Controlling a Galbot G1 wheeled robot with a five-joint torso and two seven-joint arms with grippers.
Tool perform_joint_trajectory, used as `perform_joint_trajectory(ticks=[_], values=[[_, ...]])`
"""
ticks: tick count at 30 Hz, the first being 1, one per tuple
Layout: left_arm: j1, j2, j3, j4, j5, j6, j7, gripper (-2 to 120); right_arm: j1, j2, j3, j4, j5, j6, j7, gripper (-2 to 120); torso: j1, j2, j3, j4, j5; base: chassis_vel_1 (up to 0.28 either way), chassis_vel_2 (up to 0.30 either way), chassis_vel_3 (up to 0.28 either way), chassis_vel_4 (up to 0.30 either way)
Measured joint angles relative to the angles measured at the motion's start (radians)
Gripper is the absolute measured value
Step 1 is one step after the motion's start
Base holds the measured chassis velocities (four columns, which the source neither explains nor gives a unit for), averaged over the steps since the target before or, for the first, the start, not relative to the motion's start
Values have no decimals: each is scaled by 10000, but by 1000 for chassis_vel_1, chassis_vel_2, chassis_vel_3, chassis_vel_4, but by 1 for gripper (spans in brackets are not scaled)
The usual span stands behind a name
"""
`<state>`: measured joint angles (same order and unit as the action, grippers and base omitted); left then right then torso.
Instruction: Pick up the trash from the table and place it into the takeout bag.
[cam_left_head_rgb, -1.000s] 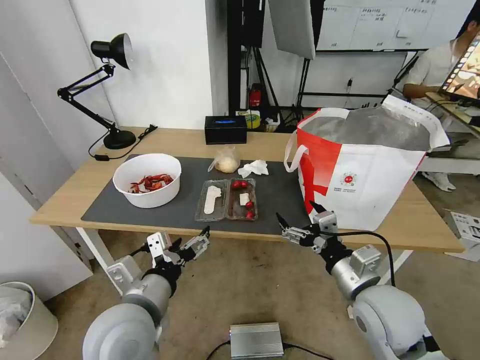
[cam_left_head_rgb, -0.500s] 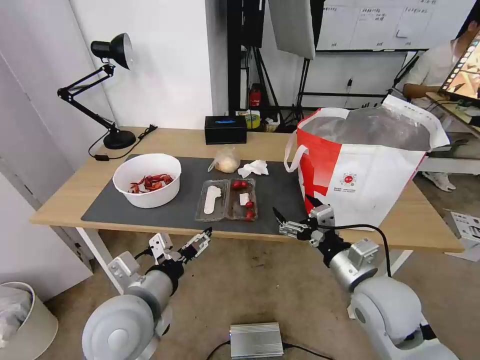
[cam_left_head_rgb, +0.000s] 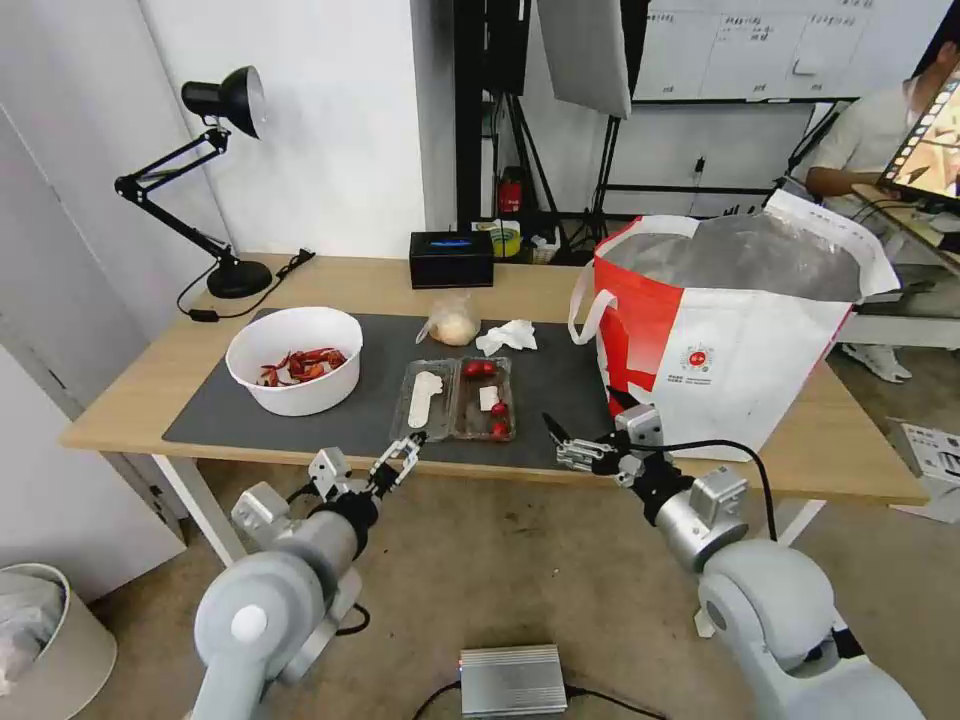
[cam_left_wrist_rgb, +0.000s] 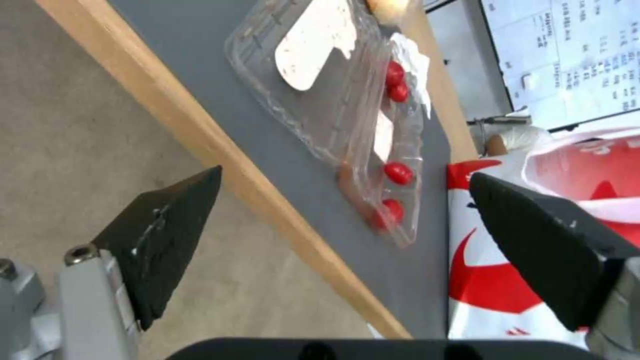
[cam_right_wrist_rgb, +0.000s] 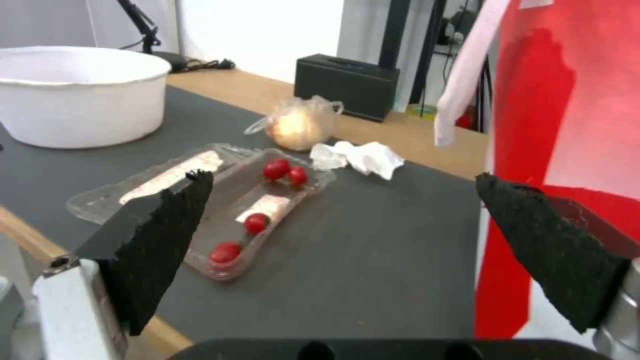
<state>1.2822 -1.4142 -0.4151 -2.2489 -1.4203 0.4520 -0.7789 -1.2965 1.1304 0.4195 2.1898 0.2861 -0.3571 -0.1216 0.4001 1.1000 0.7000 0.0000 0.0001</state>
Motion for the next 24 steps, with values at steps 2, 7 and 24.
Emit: perform_joint_trajectory(ticks=[2, 7, 24], values=[[-99, -46, 29, 90, -32, -7, -46, 100, 0, -19, 32, -2, 18, 0, -5, 100, 0, 0, 0, 0, 0, 0, 0, 0, 0], [-453, -322, 165, 452, -116, 33, -291, 100, -68, -43, 88, 21, 34, 1, -9, 100, 1, 0, 0, 0, 1, 0, 0, 0, 0], [-1354, -905, 516, 1162, -345, 31, -771, 100, -436, 146, 251, 242, -13, 2, 1, 100, 0, 0, 1, -1, 0, 0, 0, 0, 0]])
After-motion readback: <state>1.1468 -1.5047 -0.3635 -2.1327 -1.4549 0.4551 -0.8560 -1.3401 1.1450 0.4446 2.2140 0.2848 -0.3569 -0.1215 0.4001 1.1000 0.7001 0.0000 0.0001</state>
